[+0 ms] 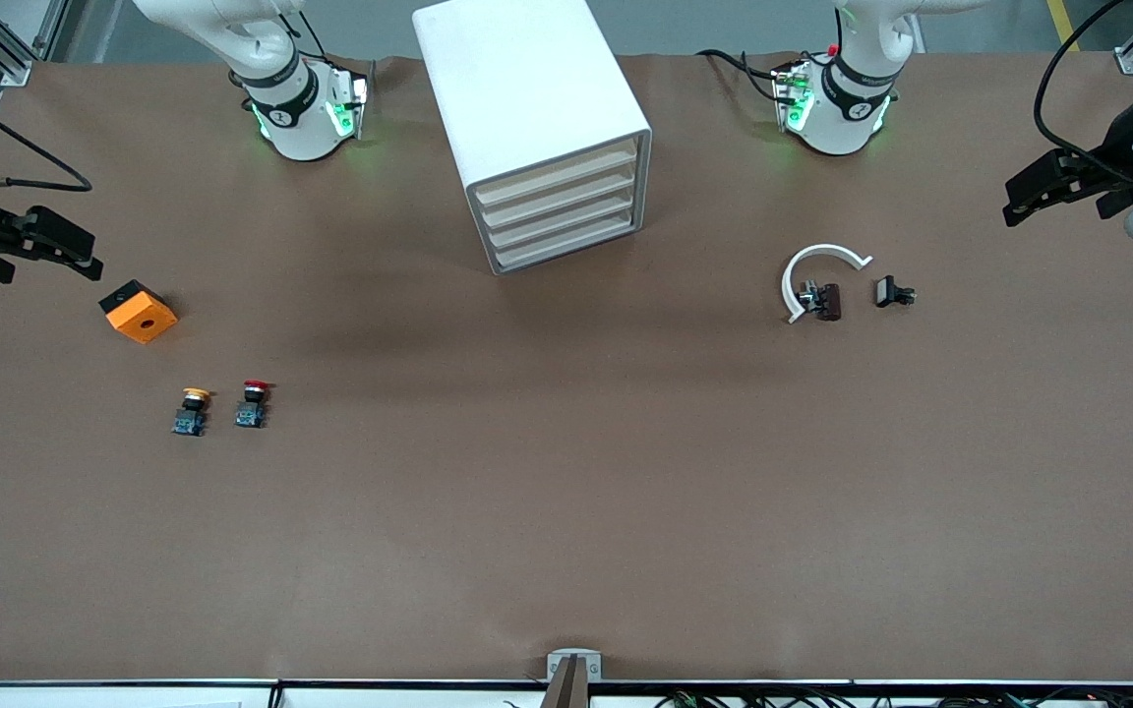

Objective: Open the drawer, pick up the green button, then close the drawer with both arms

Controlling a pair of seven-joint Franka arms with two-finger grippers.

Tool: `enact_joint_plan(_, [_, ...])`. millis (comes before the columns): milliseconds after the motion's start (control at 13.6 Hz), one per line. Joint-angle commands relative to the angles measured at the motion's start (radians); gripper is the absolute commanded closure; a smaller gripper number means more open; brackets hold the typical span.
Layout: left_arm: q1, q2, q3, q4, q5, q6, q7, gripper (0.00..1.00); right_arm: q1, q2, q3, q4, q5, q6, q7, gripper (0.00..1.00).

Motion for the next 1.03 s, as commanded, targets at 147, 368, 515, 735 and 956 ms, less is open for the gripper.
enact_joint_plan(147, [0.008,0.02,0.003,0.065,0.037,-0.055,0.006,0.0,0.0,0.014,0.004,0.04,-0.019,-0.016,0.015,0.0])
enact_joint_plan(368, [0.005,0.057,0.008,0.064,0.035,-0.055,0.005,0.0,-0.01,0.014,0.002,0.041,-0.021,-0.016,0.013,0.0])
enact_joint_plan(515, [-0.01,0.085,0.0,0.065,0.035,-0.055,-0.007,0.0,-0.009,0.014,0.004,0.041,-0.018,-0.015,0.015,0.0])
enact_joint_plan(735, [-0.038,0.157,-0.015,0.065,0.02,-0.047,-0.07,0.0,-0.004,0.017,0.004,0.041,-0.019,-0.01,0.015,0.0])
enact_joint_plan(956, [-0.108,0.259,-0.021,0.07,0.018,-0.015,-0.287,0.0,-0.003,0.022,0.004,0.041,-0.018,-0.009,0.015,0.0])
